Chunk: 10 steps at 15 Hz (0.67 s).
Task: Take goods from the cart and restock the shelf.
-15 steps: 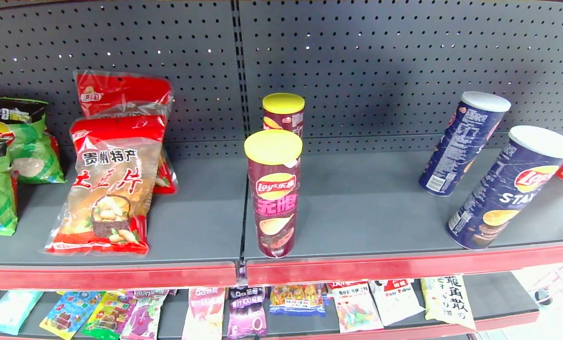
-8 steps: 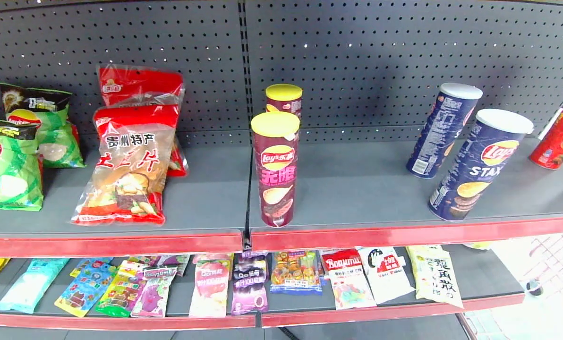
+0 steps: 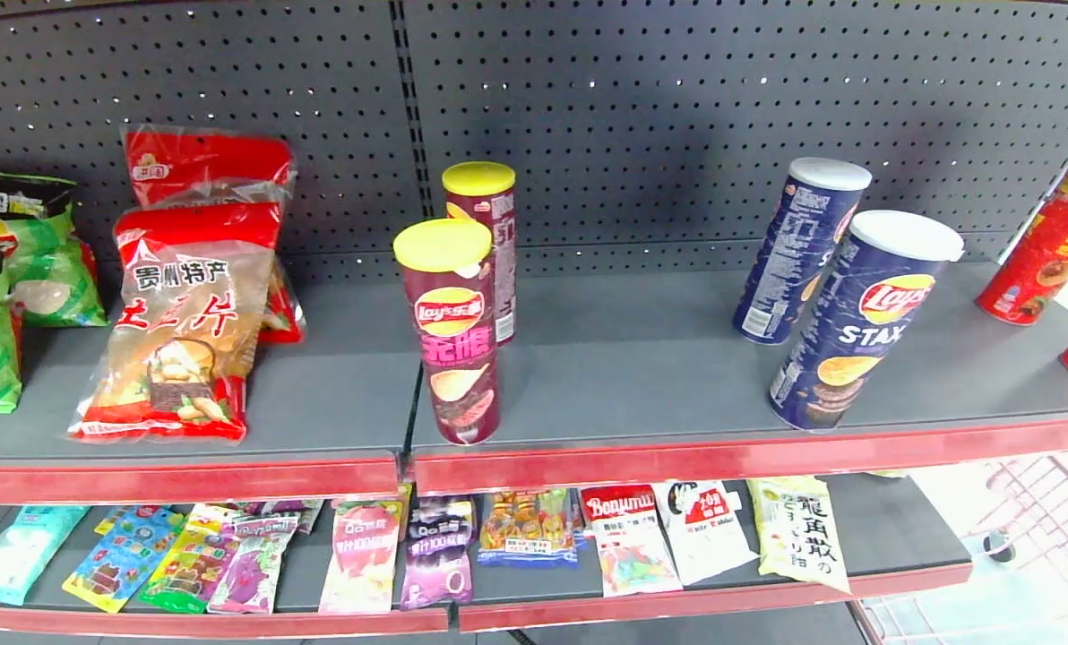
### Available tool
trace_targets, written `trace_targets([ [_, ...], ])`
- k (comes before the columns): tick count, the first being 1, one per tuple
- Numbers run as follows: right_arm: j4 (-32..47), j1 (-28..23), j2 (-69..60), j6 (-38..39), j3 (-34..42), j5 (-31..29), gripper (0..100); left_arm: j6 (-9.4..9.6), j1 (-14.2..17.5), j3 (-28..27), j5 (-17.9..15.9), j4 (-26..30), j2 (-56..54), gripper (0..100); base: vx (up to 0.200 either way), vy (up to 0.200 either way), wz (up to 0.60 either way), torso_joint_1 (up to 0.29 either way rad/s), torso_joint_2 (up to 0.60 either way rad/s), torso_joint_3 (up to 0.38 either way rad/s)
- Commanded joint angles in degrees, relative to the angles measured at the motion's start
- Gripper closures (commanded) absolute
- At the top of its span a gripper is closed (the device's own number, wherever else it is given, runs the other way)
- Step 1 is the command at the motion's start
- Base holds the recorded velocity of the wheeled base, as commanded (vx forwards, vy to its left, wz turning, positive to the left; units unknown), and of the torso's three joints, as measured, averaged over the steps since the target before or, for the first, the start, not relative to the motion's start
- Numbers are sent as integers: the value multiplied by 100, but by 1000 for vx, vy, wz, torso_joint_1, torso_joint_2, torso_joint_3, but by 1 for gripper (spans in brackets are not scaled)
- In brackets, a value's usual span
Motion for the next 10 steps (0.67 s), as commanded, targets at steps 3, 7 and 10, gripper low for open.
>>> trace_targets([
  [3,-1,0,-2,1,0,0,0,-1,-2,0,2,-2,-2,0,0,-200,0,4,1,1],
  [7,-1,0,-2,1,0,0,0,-1,-2,0,2,-2,-2,0,0,-200,0,-1,1,6],
  [10,-1,0,-2,1,0,0,0,-1,-2,0,2,-2,-2,0,0,-200,0,1,2,2],
])
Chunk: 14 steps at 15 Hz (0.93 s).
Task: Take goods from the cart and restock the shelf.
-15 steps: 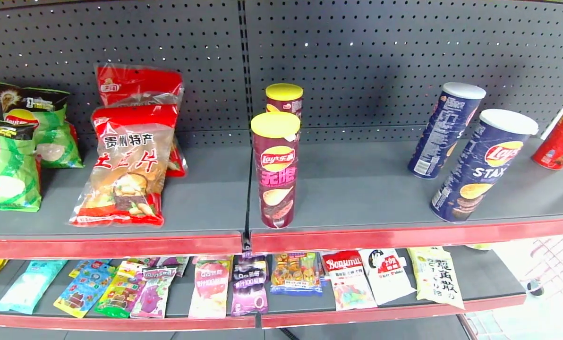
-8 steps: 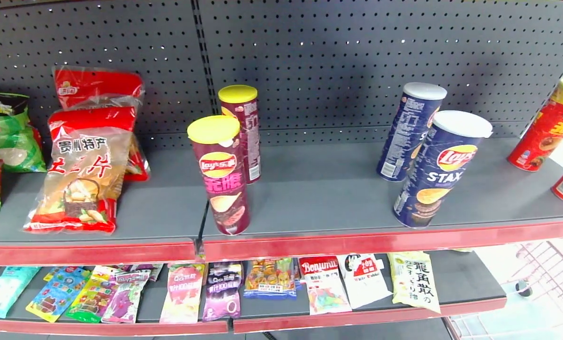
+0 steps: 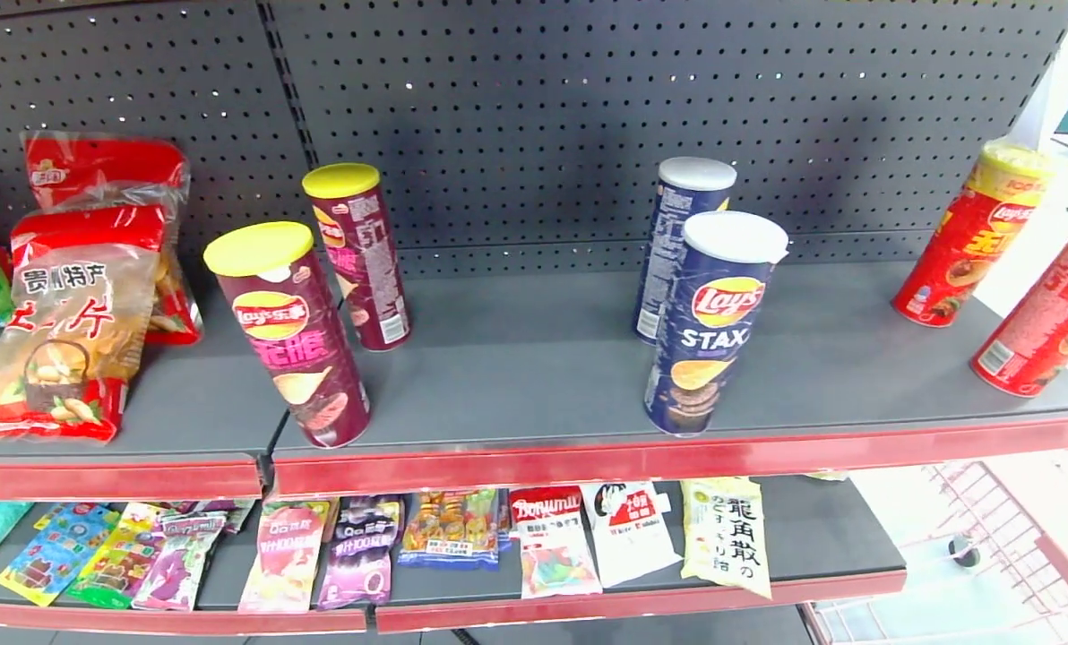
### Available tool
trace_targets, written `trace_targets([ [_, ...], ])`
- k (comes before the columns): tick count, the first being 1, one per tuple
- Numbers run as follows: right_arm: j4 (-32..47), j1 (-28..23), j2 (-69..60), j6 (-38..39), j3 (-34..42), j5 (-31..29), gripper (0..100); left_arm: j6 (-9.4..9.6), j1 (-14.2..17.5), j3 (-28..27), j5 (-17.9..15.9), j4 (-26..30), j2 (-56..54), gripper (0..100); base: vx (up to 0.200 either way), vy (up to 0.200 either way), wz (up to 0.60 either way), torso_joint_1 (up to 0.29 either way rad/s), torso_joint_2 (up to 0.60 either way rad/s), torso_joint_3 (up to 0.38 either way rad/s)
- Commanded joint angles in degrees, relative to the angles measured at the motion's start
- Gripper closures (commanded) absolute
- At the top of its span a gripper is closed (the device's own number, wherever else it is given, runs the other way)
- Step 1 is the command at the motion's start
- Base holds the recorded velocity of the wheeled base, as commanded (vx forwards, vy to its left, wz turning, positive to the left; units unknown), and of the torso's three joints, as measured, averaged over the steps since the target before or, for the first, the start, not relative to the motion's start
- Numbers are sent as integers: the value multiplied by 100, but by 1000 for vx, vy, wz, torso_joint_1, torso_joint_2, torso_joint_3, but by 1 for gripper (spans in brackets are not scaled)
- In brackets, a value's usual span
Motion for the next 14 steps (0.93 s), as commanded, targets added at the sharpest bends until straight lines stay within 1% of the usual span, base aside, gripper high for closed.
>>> trace_targets([
  [1,2,0,-2,-1,0,7,0,-1,4,0,1,-1,-2,0,0,-200,0,2,7,2],
  [11,2,0,-2,8,0,-2,0,-1,4,0,1,8,-2,0,0,-200,0,2,3,3],
  [14,2,0,-2,8,0,-2,0,-1,4,0,1,-1,-2,0,0,0,0,0,0,0],
])
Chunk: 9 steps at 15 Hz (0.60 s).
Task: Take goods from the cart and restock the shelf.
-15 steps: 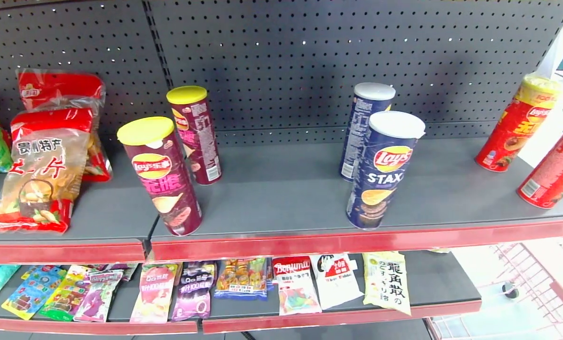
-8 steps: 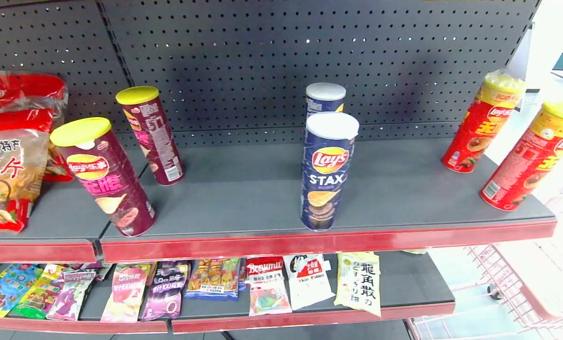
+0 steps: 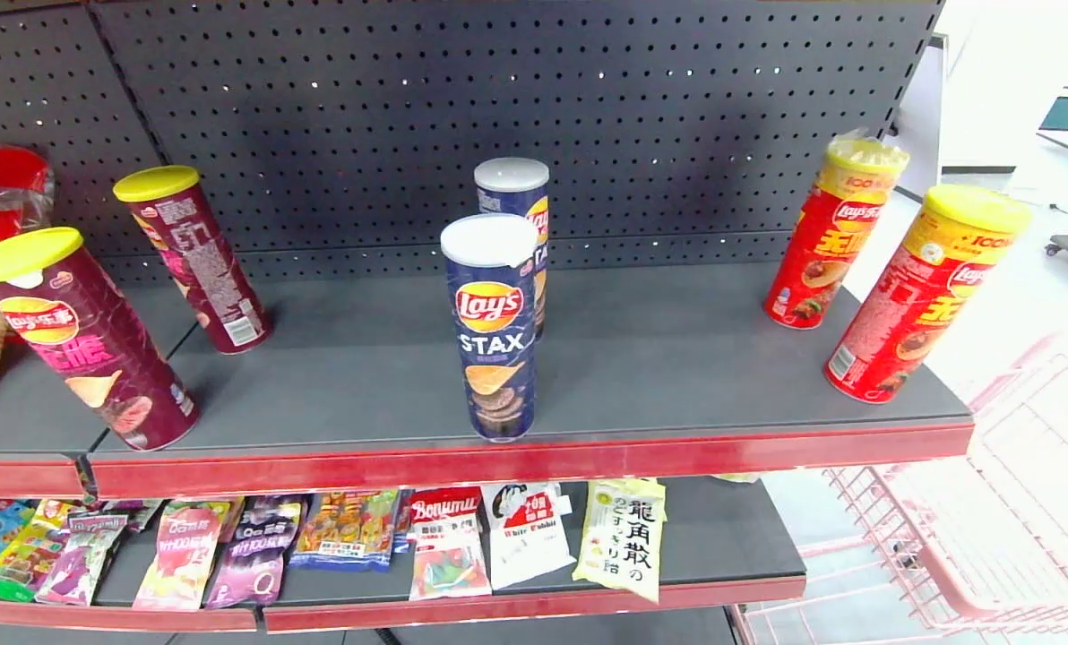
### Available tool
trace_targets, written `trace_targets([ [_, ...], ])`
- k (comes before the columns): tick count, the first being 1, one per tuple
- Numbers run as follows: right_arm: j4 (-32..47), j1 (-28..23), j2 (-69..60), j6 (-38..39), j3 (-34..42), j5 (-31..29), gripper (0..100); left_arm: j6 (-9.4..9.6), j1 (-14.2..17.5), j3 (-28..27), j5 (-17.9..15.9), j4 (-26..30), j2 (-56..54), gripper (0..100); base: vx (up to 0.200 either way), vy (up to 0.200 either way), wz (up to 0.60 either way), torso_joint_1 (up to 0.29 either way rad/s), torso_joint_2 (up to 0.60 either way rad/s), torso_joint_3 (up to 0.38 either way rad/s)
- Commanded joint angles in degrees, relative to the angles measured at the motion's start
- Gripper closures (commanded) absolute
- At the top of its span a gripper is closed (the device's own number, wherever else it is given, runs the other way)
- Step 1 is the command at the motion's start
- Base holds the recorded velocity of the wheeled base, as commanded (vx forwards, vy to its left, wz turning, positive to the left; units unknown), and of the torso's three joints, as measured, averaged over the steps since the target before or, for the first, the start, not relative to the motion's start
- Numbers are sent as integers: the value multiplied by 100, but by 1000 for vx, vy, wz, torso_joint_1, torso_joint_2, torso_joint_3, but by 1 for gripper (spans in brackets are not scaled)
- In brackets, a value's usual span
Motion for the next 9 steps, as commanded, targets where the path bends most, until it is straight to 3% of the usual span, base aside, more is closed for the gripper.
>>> trace_targets([
  [1,-3,-2,-1,-1,0,0,0,-1,-4,0,1,8,-2,0,0,0,0,0,0,0],
  [9,-3,-2,-1,-1,0,0,0,-1,-4,0,1,-1,-2,0,0,0,0,0,0,0],
])
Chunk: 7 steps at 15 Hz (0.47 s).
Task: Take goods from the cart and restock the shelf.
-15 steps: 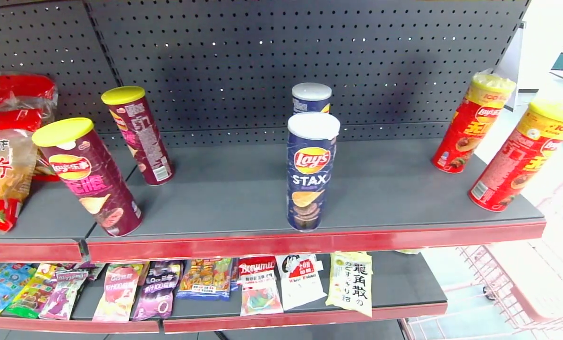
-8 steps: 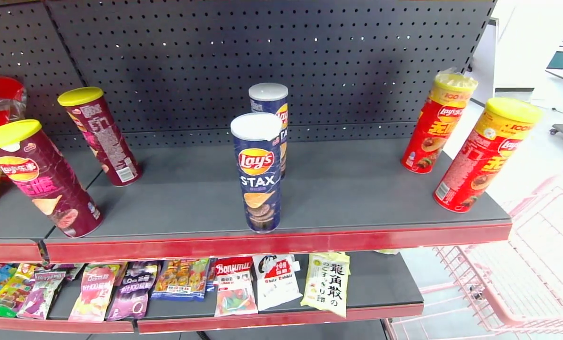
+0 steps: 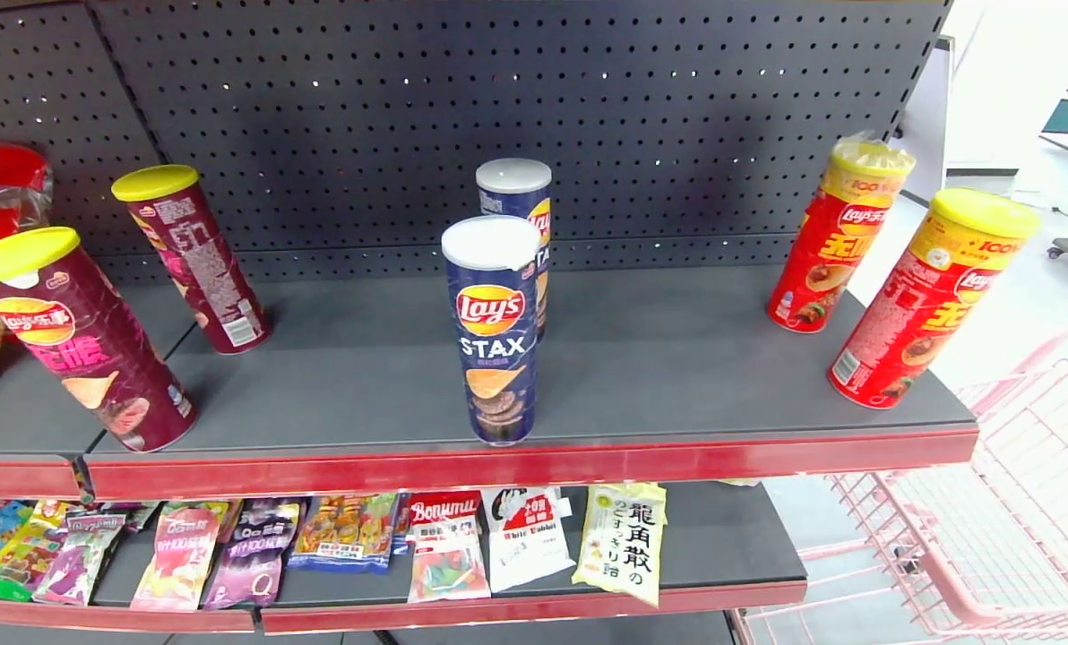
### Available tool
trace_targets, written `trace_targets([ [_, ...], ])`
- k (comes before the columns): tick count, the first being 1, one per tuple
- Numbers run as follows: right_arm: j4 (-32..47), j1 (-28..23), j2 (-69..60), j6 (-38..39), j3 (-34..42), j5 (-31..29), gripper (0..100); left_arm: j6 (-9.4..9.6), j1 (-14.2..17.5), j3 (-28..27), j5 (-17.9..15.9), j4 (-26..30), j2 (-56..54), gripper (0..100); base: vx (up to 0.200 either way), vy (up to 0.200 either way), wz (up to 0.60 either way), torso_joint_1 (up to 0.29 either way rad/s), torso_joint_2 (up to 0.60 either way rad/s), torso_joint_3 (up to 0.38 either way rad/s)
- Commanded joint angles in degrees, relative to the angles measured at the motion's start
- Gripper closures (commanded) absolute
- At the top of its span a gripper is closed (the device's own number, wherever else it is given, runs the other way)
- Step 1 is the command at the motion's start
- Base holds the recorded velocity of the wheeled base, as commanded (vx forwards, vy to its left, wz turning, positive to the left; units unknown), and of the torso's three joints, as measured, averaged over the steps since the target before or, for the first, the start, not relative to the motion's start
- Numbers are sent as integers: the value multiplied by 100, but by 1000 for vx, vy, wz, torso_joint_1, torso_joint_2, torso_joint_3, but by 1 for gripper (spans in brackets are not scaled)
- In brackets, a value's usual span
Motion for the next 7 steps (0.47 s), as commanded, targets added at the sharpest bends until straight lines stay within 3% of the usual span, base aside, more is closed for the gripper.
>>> trace_targets([
  [1,-1,0,-1,2,0,-2,0,-1,7,0,-1,-1,0,0,0,0,0,0,0,0],
  [7,-1,0,-1,2,0,-2,0,-1,7,0,-1,8,0,0,0,0,0,0,0,0],
])
